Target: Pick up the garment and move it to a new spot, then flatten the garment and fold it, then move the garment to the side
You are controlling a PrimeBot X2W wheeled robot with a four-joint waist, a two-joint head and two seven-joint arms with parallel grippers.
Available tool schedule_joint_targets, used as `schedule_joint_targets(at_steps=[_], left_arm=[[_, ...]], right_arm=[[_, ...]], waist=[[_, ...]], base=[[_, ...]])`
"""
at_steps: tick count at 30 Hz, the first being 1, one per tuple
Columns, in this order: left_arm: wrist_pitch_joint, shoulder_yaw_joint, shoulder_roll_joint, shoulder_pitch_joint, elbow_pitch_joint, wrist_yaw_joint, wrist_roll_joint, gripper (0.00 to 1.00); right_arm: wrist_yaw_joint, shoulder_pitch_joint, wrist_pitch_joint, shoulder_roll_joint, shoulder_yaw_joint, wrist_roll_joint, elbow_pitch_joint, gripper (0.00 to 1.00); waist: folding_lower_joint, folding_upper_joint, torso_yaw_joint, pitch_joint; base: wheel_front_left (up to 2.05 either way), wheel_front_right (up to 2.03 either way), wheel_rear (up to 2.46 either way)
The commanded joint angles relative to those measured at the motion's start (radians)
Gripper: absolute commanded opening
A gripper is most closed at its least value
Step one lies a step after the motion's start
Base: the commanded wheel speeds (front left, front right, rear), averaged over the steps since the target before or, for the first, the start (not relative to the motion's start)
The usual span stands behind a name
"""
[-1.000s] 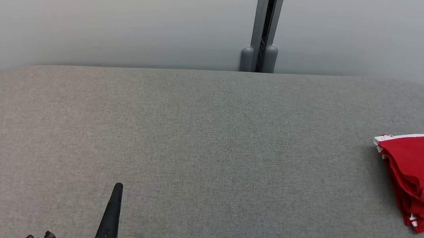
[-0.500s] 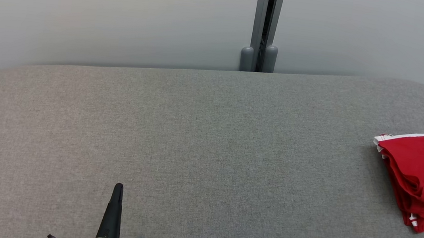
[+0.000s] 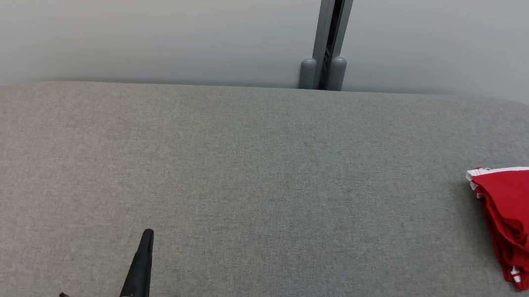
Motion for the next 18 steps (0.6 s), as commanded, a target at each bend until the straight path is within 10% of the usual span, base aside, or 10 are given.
schedule_joint_targets(at_steps=[1,18], left_arm=[[-0.002,0.002,0.002,0.002,-0.003,-0.004,-0.005,0.00],[-0.002,0.002,0.002,0.002,-0.003,-0.004,-0.005,0.00]], right_arm=[[0.000,-0.008,0.006,-0.001,-0.004,0.002,0.000,0.00],[0.000,-0.009,0.008,0.001,-0.006,-0.002,0.001,0.00]], waist=[[0.0000,-0.0001,0.000,0.000],[0.0000,-0.0001,0.000,0.000]], base=[[0.00,0.00,0.00],[0.00,0.00,0.00]])
